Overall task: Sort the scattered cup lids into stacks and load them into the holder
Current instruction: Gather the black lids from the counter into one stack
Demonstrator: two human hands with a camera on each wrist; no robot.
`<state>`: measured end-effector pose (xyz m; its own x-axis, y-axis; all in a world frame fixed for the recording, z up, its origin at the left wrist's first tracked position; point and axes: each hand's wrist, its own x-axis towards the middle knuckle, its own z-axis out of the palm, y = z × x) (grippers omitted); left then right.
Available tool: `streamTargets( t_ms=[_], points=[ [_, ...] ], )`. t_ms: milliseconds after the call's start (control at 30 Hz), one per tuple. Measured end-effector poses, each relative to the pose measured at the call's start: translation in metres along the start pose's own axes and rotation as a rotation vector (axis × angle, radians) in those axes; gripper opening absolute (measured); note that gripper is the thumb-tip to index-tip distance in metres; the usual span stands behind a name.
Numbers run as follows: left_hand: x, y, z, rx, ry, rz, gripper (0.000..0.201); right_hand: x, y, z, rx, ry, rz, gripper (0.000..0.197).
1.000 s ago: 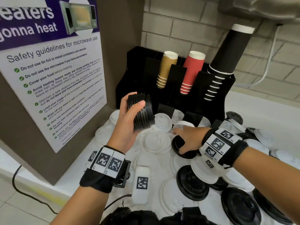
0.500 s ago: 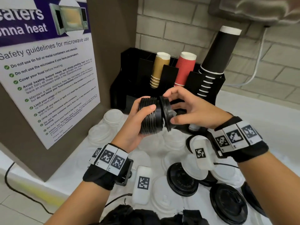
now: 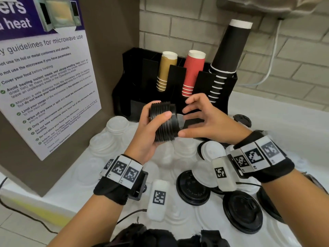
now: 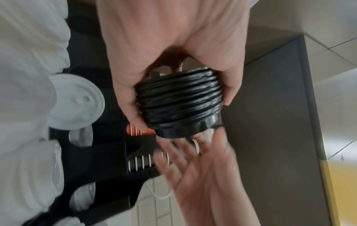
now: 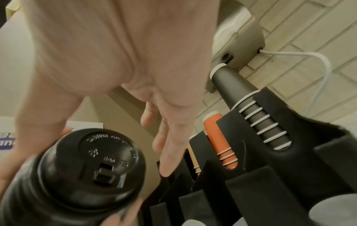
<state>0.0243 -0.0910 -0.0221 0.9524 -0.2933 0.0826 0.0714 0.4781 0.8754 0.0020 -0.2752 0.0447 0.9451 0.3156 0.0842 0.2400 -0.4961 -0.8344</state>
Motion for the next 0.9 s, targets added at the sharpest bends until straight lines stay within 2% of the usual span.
streamTargets(
  t_ms=[33, 67, 133, 200, 233, 300, 433, 533, 633, 767, 833, 900],
  points=[
    [0.001, 0.002, -0.003, -0.006, 0.025, 0.016, 0.050, -0.003, 0.001, 0.000, -0.107, -0.024, -0.007, 0.069],
    [0.002, 0.004, -0.007, -0.009, 0.046, 0.027, 0.045, -0.007, 0.003, 0.002, -0.264, -0.110, -0.013, 0.064],
    [0.003, 0.008, -0.012, 0.002, 0.064, 0.038, 0.040, -0.014, 0.010, 0.012, -0.630, -0.415, 0.028, 0.065],
    [0.002, 0.013, -0.013, 0.033, 0.062, 0.049, 0.041, -0.021, 0.020, 0.027, -0.945, -0.671, 0.083, 0.078],
    [0.002, 0.015, -0.013, 0.046, 0.060, 0.055, 0.043, -0.024, 0.025, 0.034, -1.062, -0.734, 0.072, 0.083],
    [0.001, 0.019, -0.011, 0.063, 0.058, 0.066, 0.046, -0.030, 0.033, 0.043, -1.182, -0.765, 0.021, 0.088],
    [0.000, 0.023, -0.010, 0.081, 0.057, 0.080, 0.048, -0.036, 0.041, 0.053, -1.205, -0.704, -0.046, 0.084],
    [-0.002, 0.023, -0.012, 0.075, 0.067, 0.079, 0.049, -0.035, 0.042, 0.052, -1.106, -0.609, -0.082, 0.077],
    [-0.001, 0.023, -0.015, 0.062, 0.092, 0.069, 0.048, -0.028, 0.036, 0.046, -0.840, -0.472, -0.073, 0.071],
    [0.001, 0.023, -0.017, 0.038, 0.111, 0.071, 0.040, -0.017, 0.026, 0.026, -0.331, -0.193, -0.052, 0.065],
    [0.001, 0.021, -0.015, 0.029, 0.098, 0.063, 0.041, -0.011, 0.020, 0.014, -0.156, -0.046, -0.036, 0.065],
    [0.000, 0.017, -0.010, 0.047, 0.060, 0.037, 0.042, -0.008, 0.014, 0.004, -0.024, 0.039, -0.034, 0.064]
  ],
)
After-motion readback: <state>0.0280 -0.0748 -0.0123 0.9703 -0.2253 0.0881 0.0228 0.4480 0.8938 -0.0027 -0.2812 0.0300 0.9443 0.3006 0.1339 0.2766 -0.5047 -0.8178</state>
